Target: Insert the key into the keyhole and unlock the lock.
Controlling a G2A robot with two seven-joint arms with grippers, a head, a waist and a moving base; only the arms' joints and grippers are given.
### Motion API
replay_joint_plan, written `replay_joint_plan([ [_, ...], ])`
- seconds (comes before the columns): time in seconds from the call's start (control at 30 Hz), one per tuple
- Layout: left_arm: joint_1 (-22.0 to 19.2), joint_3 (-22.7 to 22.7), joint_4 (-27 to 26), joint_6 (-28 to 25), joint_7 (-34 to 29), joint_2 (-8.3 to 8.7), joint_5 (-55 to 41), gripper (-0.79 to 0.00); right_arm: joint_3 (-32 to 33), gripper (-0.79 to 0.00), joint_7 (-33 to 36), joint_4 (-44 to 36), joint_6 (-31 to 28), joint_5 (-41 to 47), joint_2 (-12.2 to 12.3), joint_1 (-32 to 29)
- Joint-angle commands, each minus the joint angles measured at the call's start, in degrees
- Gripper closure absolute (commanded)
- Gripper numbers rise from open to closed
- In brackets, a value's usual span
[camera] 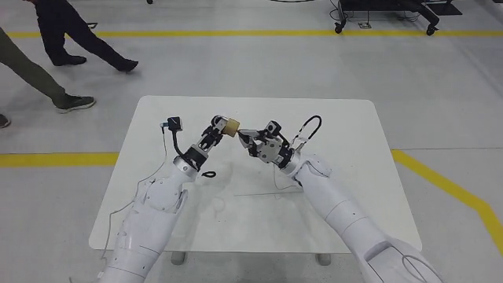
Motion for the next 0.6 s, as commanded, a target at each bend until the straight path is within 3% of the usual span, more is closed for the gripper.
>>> replay_joint_plan([
  [0.0,0.0,-0.1,0.0,-0.5,-0.2,0.03,-0.2,0.000,0.1,0.000,1.1,0.3,1.4,1.0,-0.1,0.0],
  [0.2,0.1,-0.4,0.0,-1.8,-0.3,0.13,-0.2,0.000,0.7,0.000,3.6,0.9,3.8,3.2,-0.3,0.0],
  [0.4,0.1,-0.4,0.0,-2.6,-0.4,0.17,-0.4,0.000,1.0,-0.006,2.3,1.3,2.2,1.1,-0.3,0.3],
  [0.47,0.1,-0.4,0.0,-2.5,-0.5,0.18,-0.4,0.000,1.0,-0.705,2.0,1.3,1.8,-0.2,-0.2,0.5],
  [0.5,0.1,-0.4,0.1,-2.3,-0.5,0.19,-0.5,0.000,1.1,-0.785,1.3,1.4,0.9,-1.4,-0.1,0.6],
  [0.57,0.0,-0.7,0.3,-1.2,0.0,0.20,-0.6,0.000,1.8,-0.785,0.4,1.2,-1.6,-3.4,0.3,0.9],
])
